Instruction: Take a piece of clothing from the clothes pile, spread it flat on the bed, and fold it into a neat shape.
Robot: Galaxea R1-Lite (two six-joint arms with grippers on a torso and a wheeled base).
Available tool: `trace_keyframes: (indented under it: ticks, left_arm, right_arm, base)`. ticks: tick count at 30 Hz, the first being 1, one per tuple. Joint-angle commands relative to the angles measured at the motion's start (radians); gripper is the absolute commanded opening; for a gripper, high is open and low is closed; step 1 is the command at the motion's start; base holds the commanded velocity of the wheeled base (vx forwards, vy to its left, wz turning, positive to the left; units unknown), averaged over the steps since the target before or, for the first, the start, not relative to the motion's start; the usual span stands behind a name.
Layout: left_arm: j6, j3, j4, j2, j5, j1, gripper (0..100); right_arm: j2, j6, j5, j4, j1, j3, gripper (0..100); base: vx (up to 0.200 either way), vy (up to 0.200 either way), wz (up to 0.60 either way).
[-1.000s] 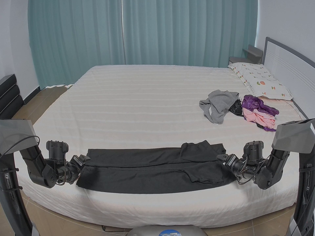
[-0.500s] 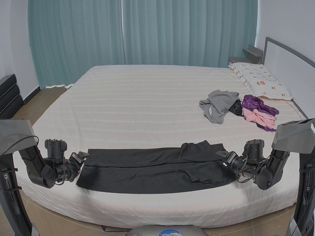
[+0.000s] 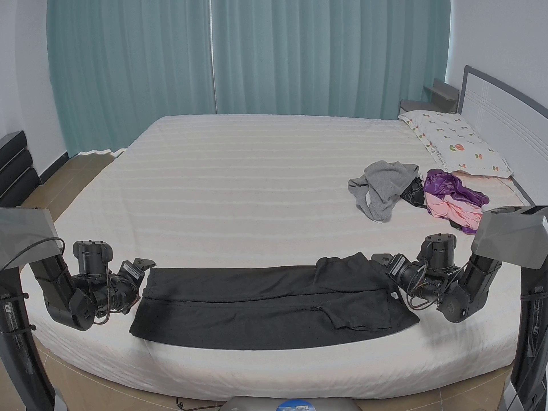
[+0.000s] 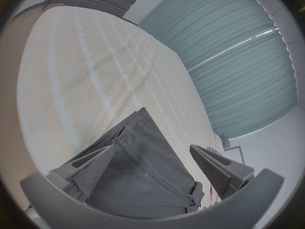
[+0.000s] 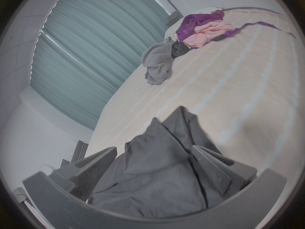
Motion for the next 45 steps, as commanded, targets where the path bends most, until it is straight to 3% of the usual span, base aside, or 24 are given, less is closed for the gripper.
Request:
trace_keyframes:
  ticks: [1,4,9,16,23,24,45]
  left_arm:
    - [-0.001,0.002,0.0,0.0,-0.001,0.0,100]
    - [-0.001,0.002,0.0,0.001,0.0,0.001,100]
    - [0.0,0.001,0.0,0.005,0.0,0.001,100]
    - [0.0,-0.001,0.0,0.008,0.0,0.0,100]
    - [0.0,-0.004,0.0,0.009,-0.001,0.0,100]
    - [0.0,-0.004,0.0,0.009,-0.001,0.0,100]
    - [0.0,-0.01,0.0,0.024,-0.001,0.0,100]
  right_arm:
    - [0.009,-0.038,0.013,0.123,0.003,-0.111,100]
    - [0.029,-0.055,0.041,0.222,0.006,-0.182,100]
    - [0.073,-0.175,0.115,0.294,-0.01,-0.263,100]
    - [0.116,-0.205,0.21,0.389,-0.041,-0.309,100]
    - [0.139,-0.241,0.225,0.386,-0.058,-0.297,100]
    - [0.139,-0.241,0.225,0.384,-0.056,-0.295,0]
    - [0.061,-0.271,0.225,0.37,-0.092,-0.179,0]
  base:
    - [0.0,0.0,0.0]
    - [0.0,0.0,0.0]
    - [0.0,0.0,0.0]
    - [0.0,0.0,0.0]
    - [0.0,0.0,0.0]
    - [0.0,0.0,0.0]
    - [0.0,0.0,0.0]
